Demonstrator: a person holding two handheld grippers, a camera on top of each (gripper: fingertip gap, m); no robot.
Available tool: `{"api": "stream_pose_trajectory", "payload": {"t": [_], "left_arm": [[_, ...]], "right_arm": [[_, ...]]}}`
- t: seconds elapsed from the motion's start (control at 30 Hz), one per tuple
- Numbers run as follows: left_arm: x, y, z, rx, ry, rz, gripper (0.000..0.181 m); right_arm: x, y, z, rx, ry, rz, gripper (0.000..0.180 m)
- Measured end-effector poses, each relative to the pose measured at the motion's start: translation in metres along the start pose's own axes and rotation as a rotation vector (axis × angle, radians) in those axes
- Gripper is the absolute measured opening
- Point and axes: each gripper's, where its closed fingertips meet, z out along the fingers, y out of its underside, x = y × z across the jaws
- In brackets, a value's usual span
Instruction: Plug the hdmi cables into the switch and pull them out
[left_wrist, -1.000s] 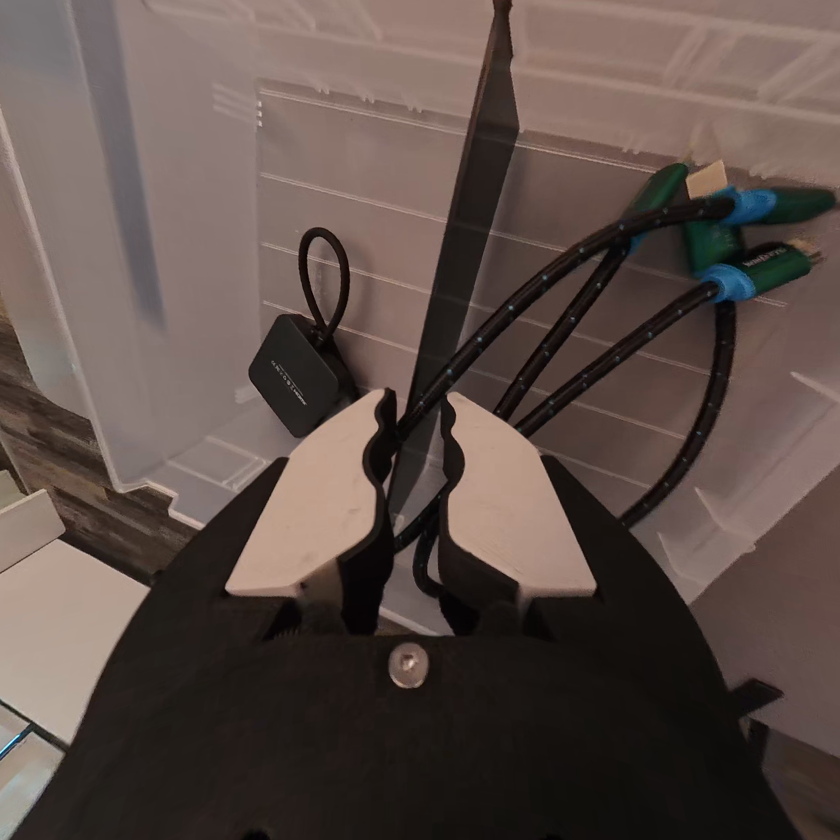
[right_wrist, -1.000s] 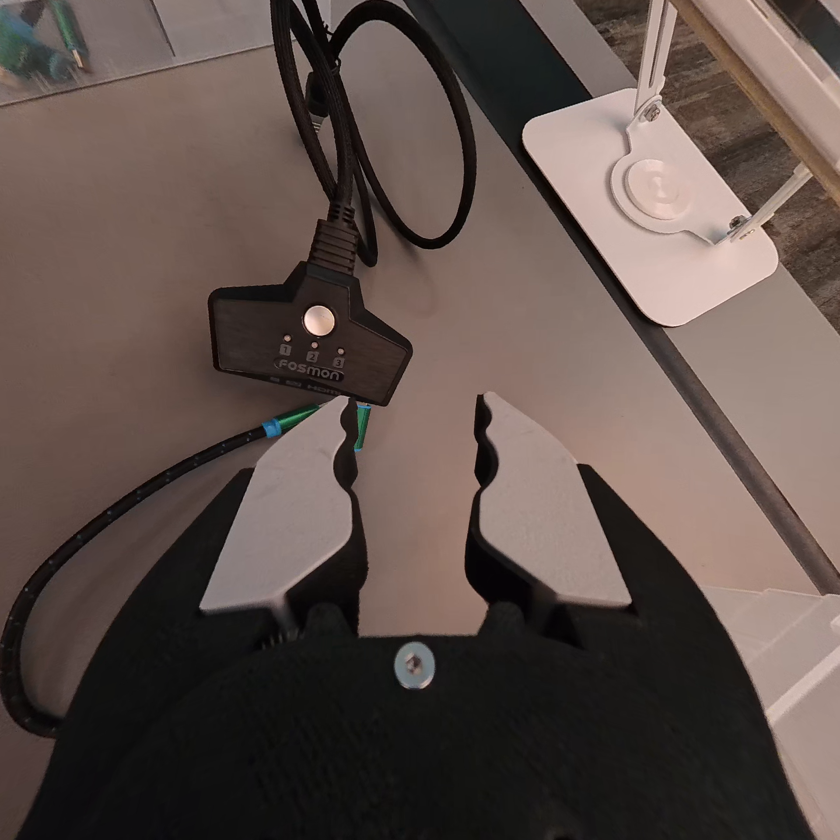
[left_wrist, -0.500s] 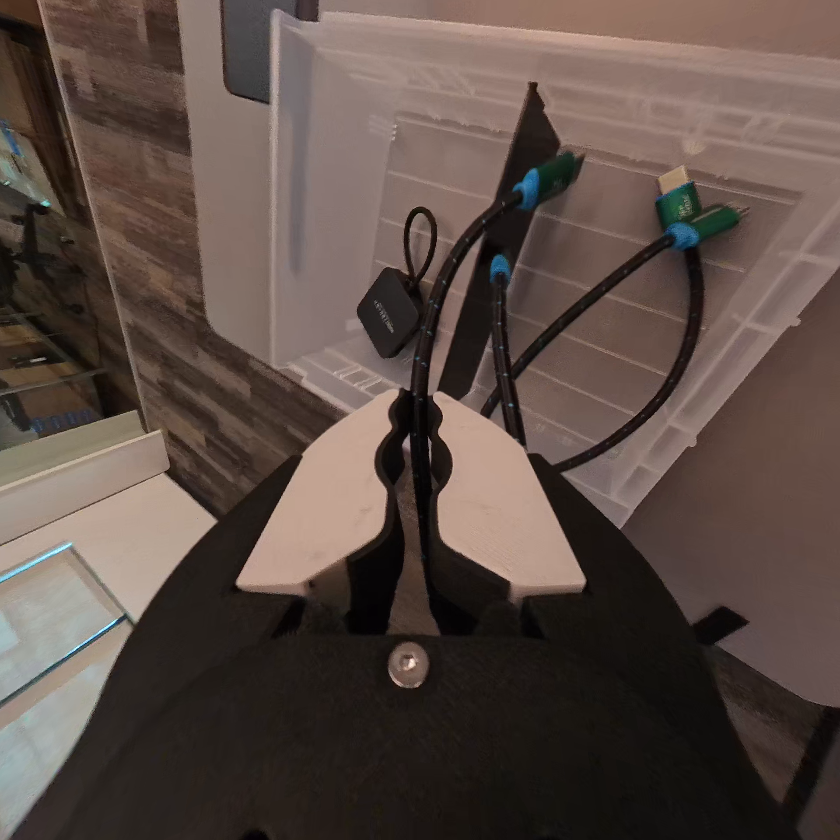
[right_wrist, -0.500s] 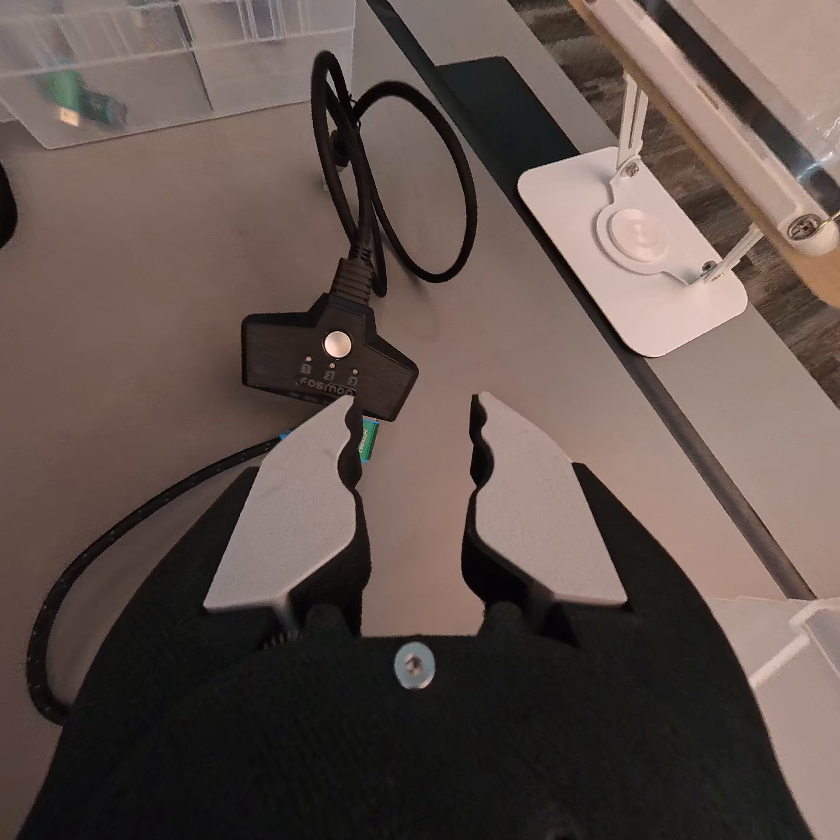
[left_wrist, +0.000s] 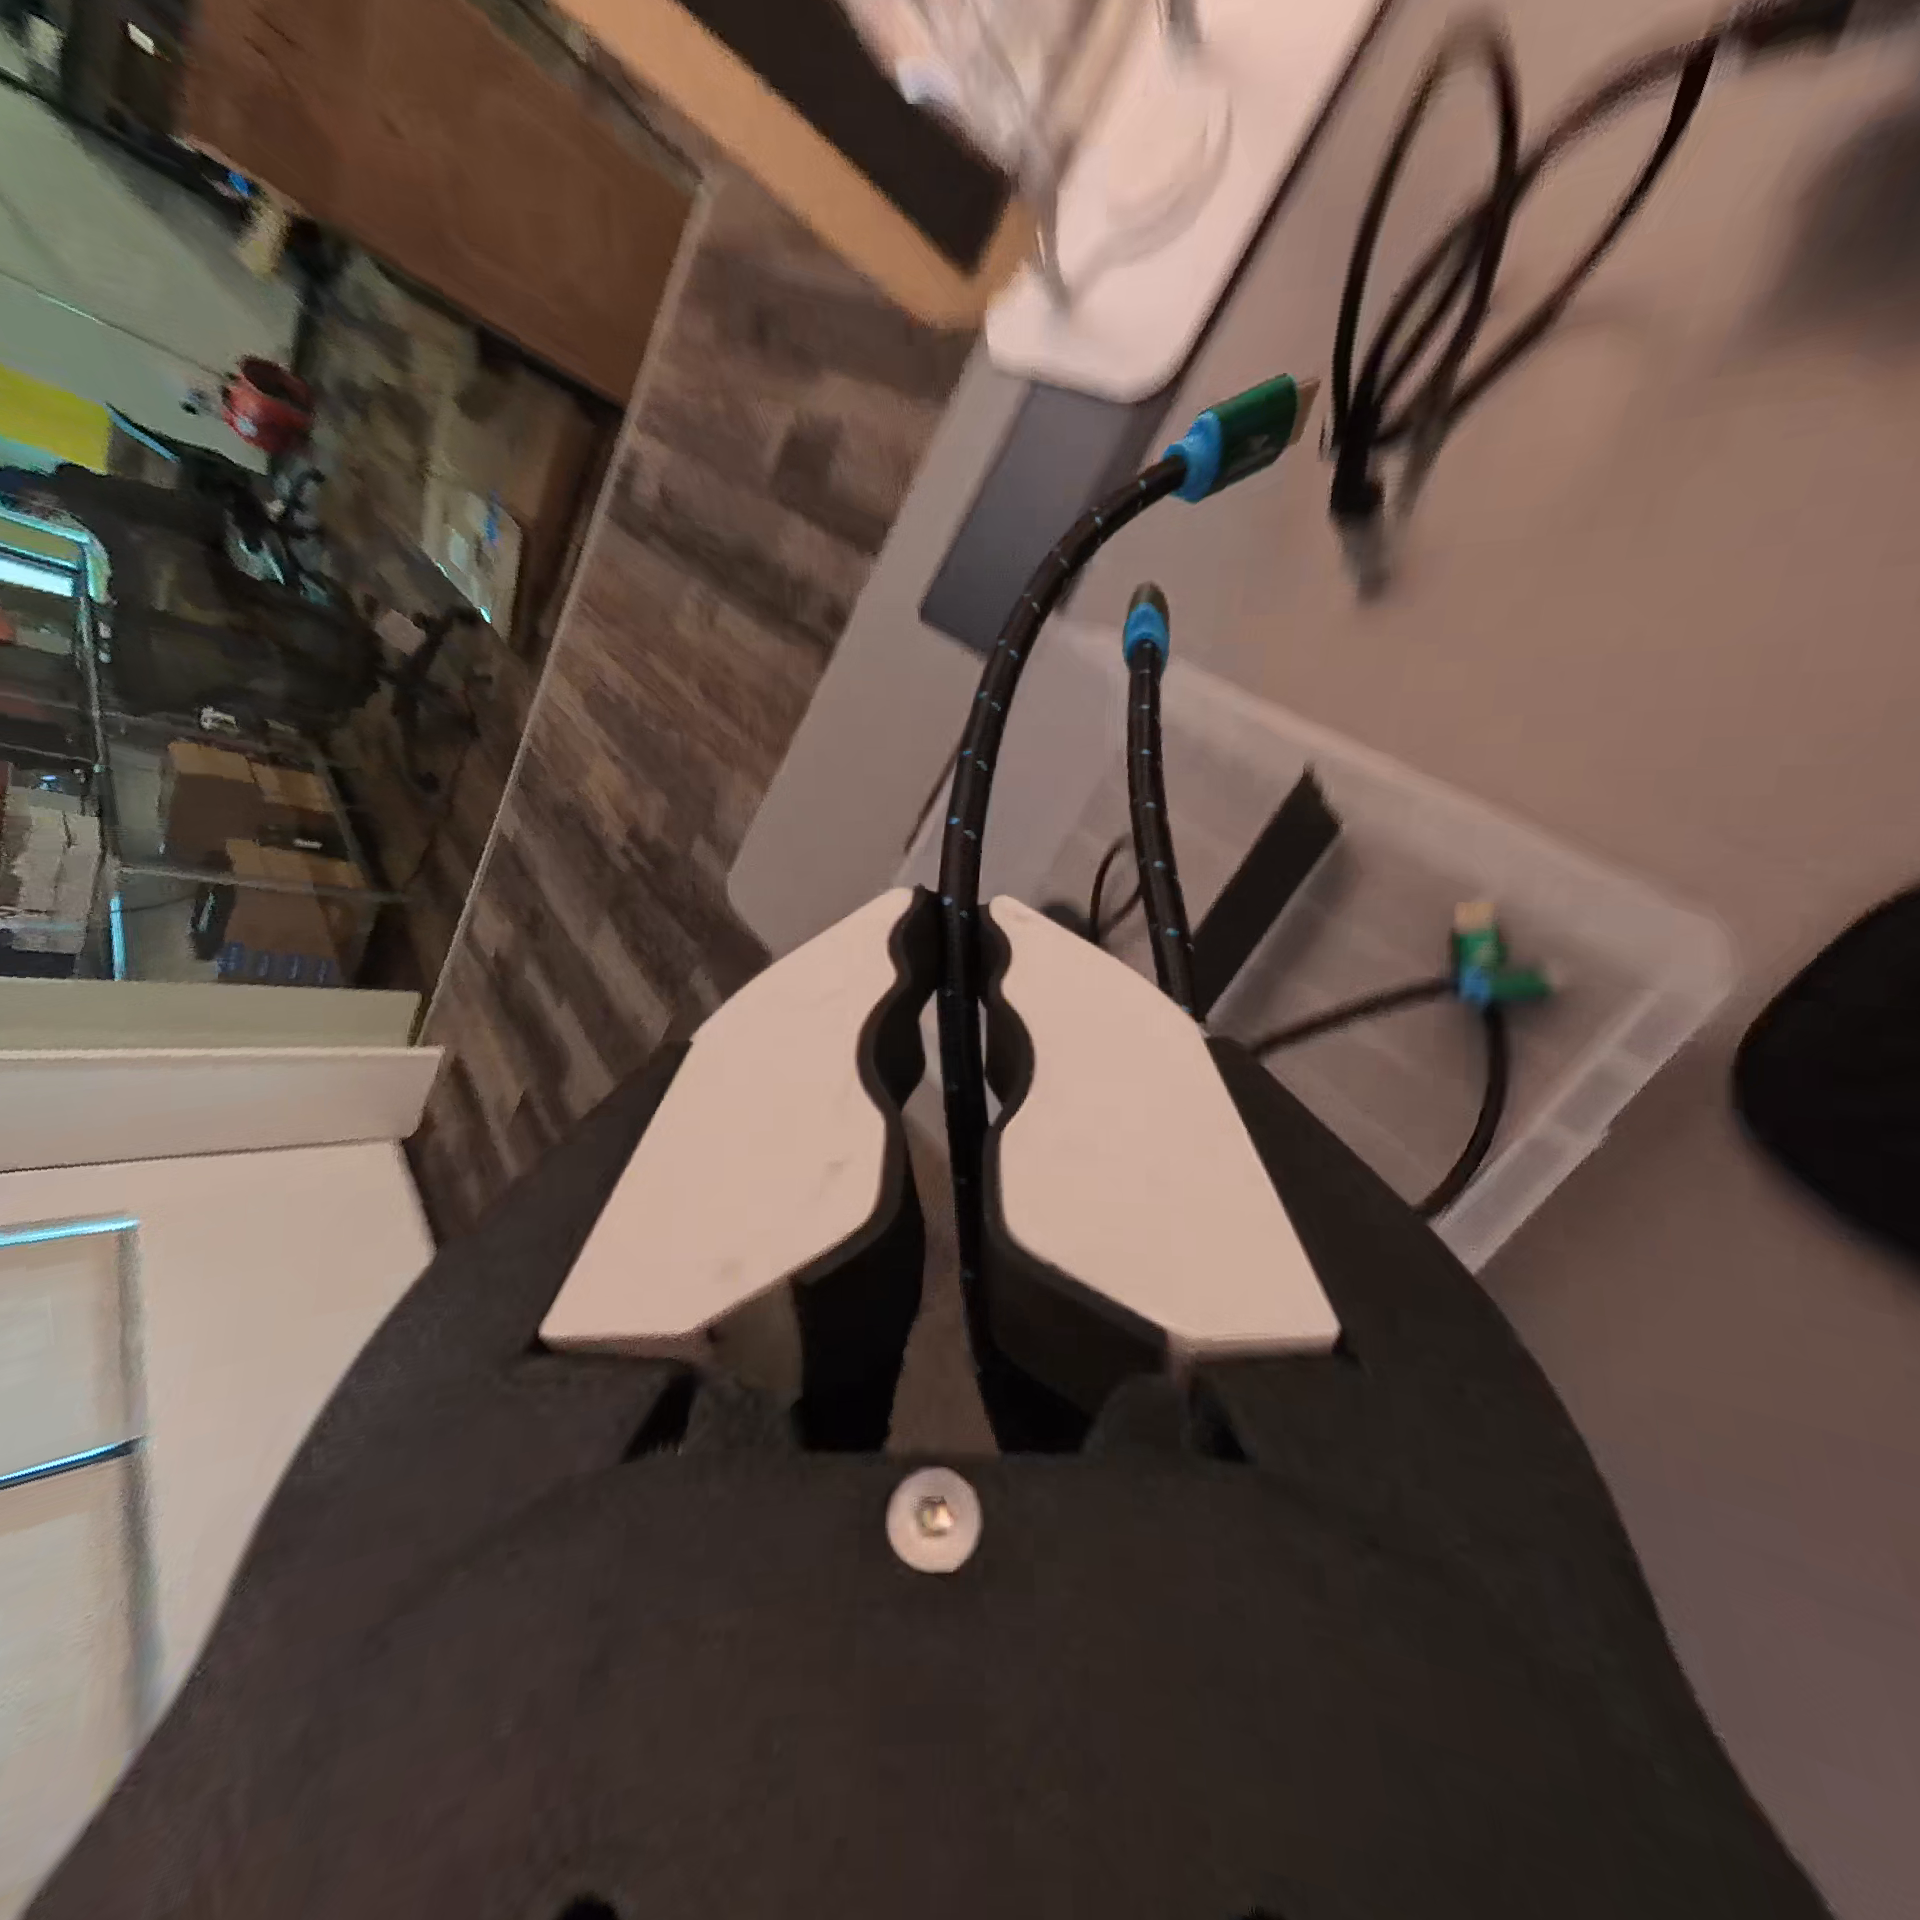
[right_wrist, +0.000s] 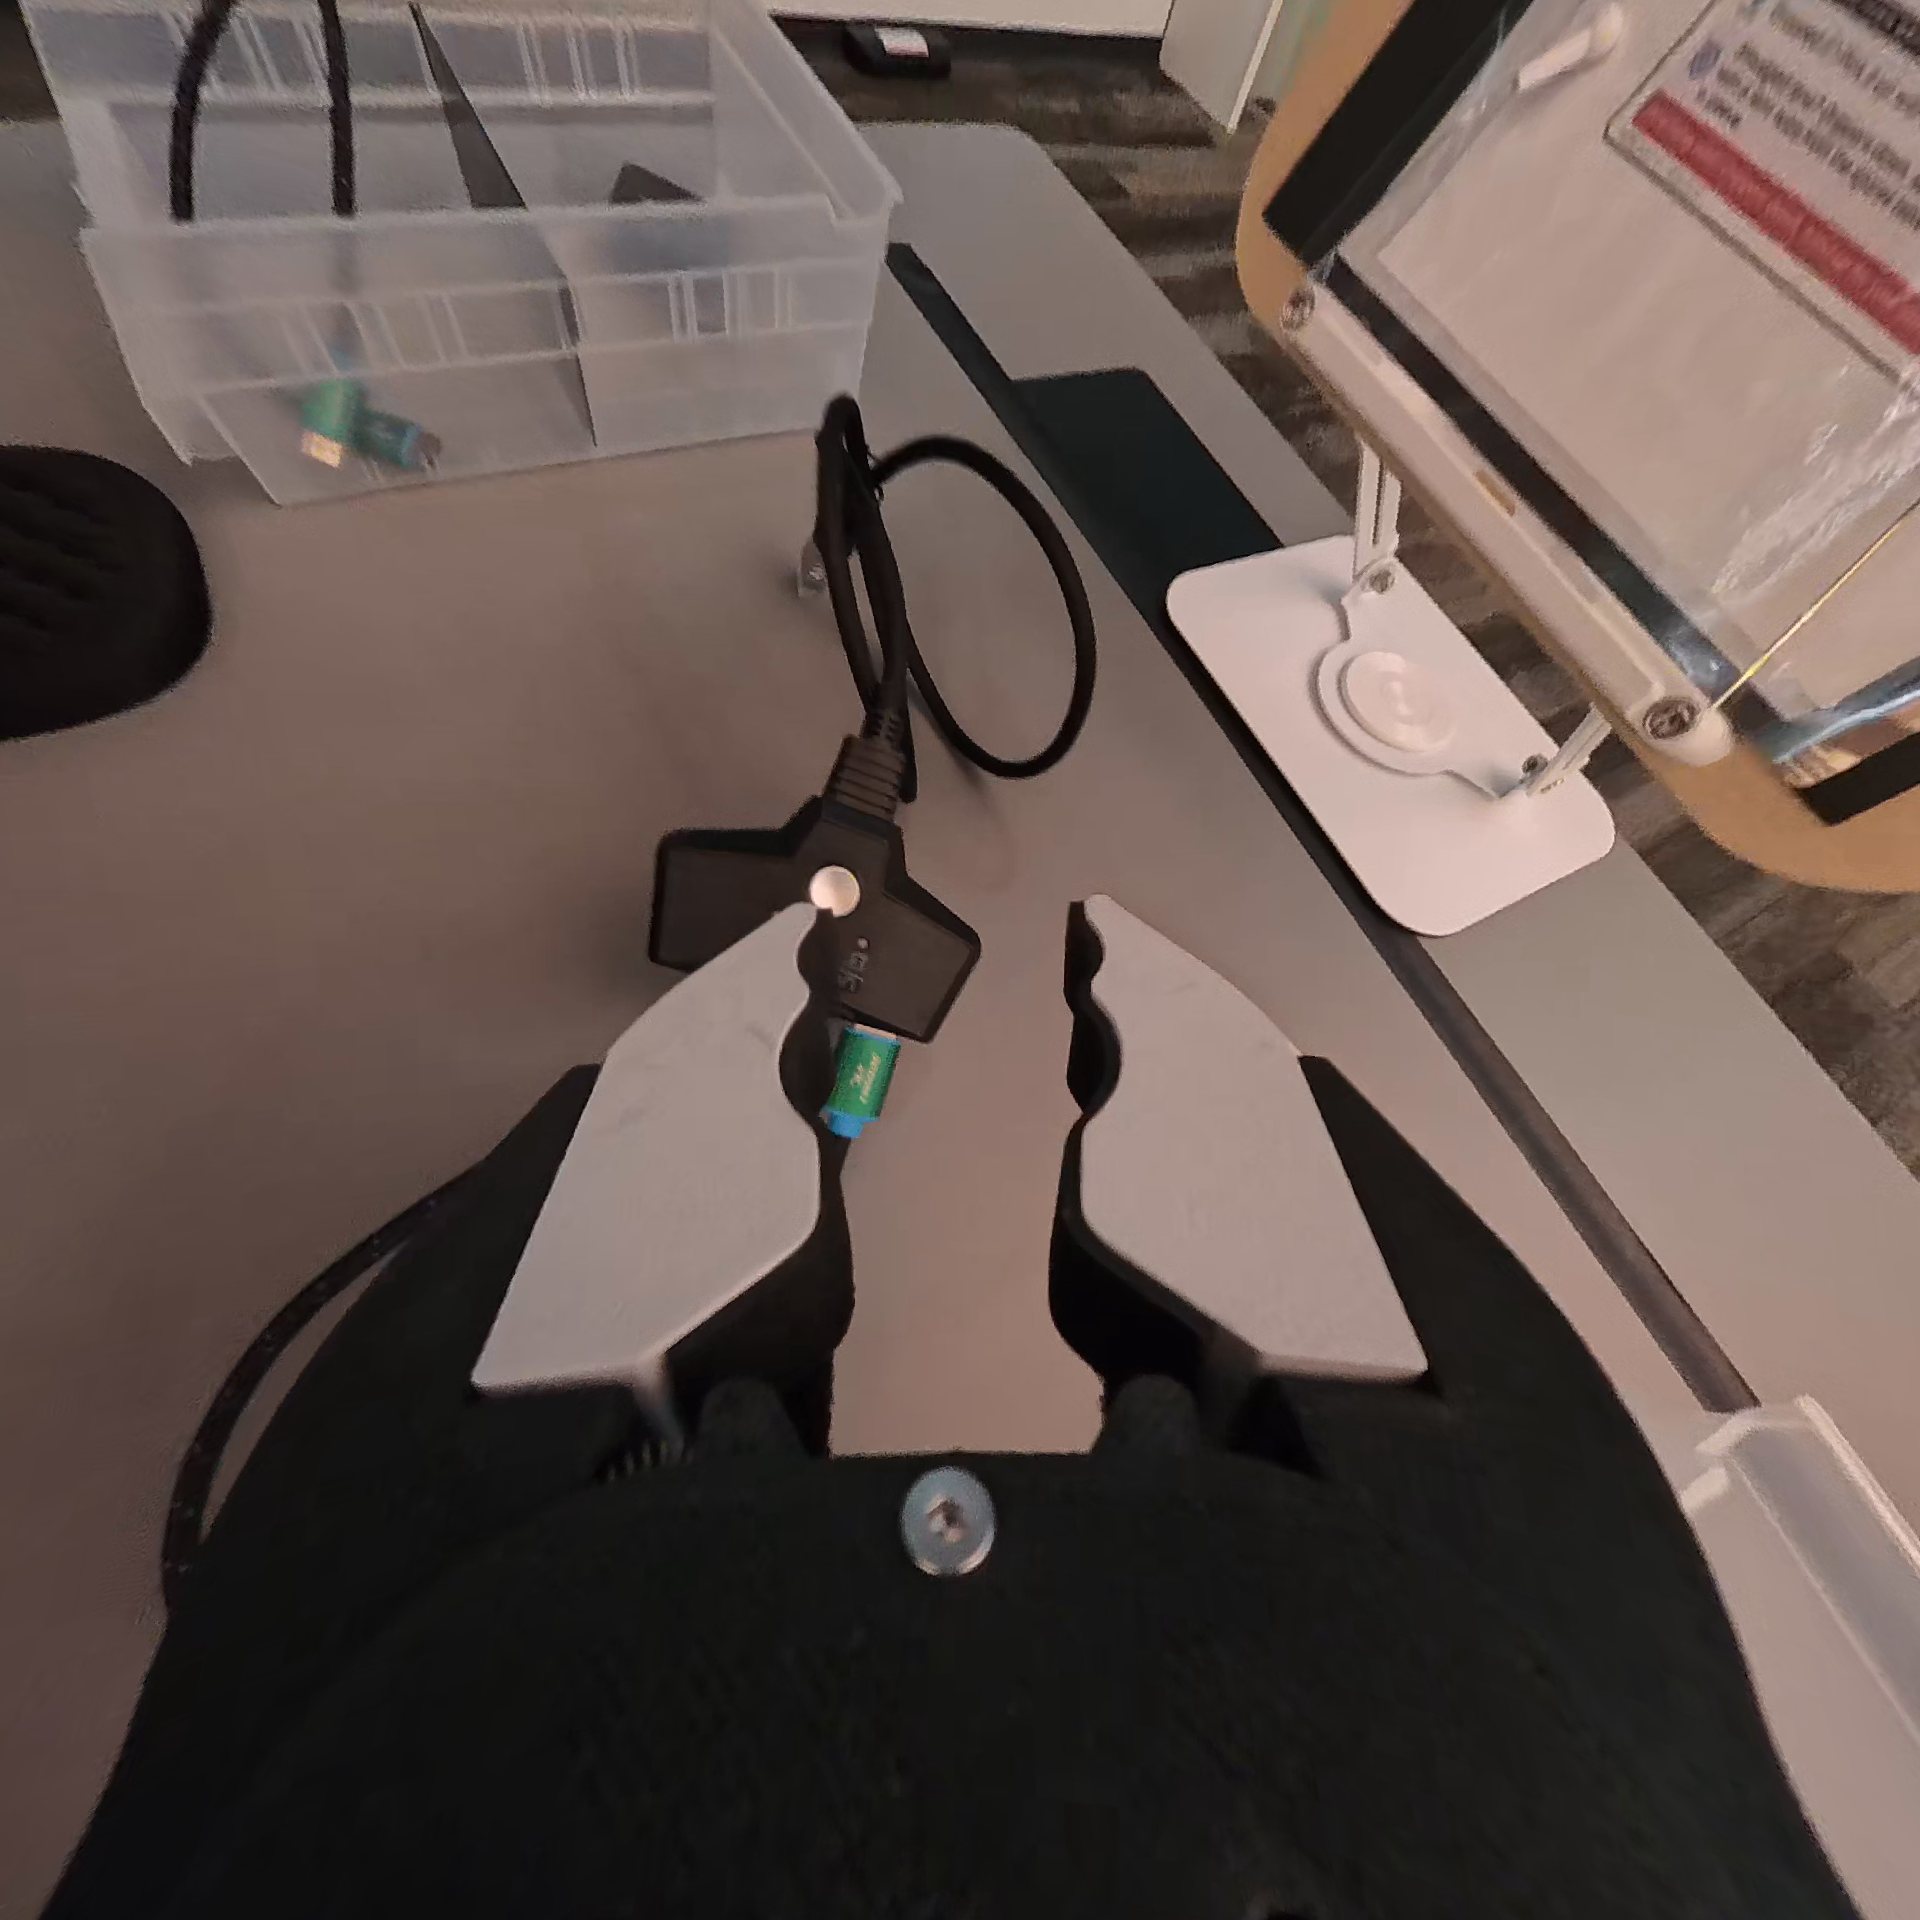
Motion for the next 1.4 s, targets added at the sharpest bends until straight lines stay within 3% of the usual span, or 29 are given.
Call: {"api": "stream_pose_trajectory", "payload": {"t": [0.03, 0.23, 0.43, 0.53, 0.67, 0.77, 0.83, 0.87, 0.97, 1.07, 1.23, 1.33, 1.4], "left_arm": [[0.001, -0.016, -0.006, 0.069, 0.001, -0.052, 0.006], [0.024, -0.109, -0.032, 0.478, 0.026, -0.326, 0.006], [0.083, -0.171, -0.007, 0.629, -0.166, -0.305, 0.007], [0.117, -0.199, 0.011, 0.659, -0.317, -0.209, 0.007], [0.153, -0.232, 0.03, 0.691, -0.355, -0.152, 0.006], [0.168, -0.247, 0.042, 0.684, -0.359, -0.101, 0.006], [0.171, -0.253, 0.049, 0.67, -0.365, -0.081, 0.006], [0.171, -0.255, 0.051, 0.676, -0.359, -0.092, 0.006], [0.159, -0.256, 0.047, 0.729, -0.295, -0.223, 0.006], [0.133, -0.248, 0.038, 0.798, -0.223, -0.417, 0.007], [0.111, -0.244, 0.023, 1.009, 0.192, -0.858, 0.007], [0.109, -0.243, 0.018, 1.127, 0.453, -1.05, 0.006], [0.108, -0.237, 0.023, 1.149, 0.507, -1.102, 0.006]], "right_arm": [[-0.003, -0.005, -0.002, 0.021, -0.009, -0.003, 0.042], [-0.053, -0.066, -0.02, 0.276, -0.176, 0.024, 0.04], [-0.12, -0.144, -0.056, 0.683, -0.481, 0.261, 0.047], [-0.108, -0.153, -0.058, 0.783, -0.496, 0.489, 0.052], [-0.076, -0.141, -0.051, 0.841, -0.523, 0.758, 0.051], [-0.071, -0.139, -0.049, 0.849, -0.61, 0.843, 0.045], [-0.073, -0.142, -0.058, 0.891, -0.687, 0.84, 0.009], [-0.071, -0.144, -0.062, 0.924, -0.708, 0.835, 0.007], [-0.074, -0.145, -0.072, 0.979, -0.693, 0.69, 0.007], [-0.088, -0.15, -0.09, 1.054, -0.619, 0.418, 0.007], [-0.14, -0.153, -0.117, 1.086, -0.272, -0.295, 0.007], [-0.17, -0.147, -0.113, 0.994, -0.057, -0.675, 0.007], [-0.186, -0.139, -0.101, 0.877, 0.061, -0.905, 0.007]]}}
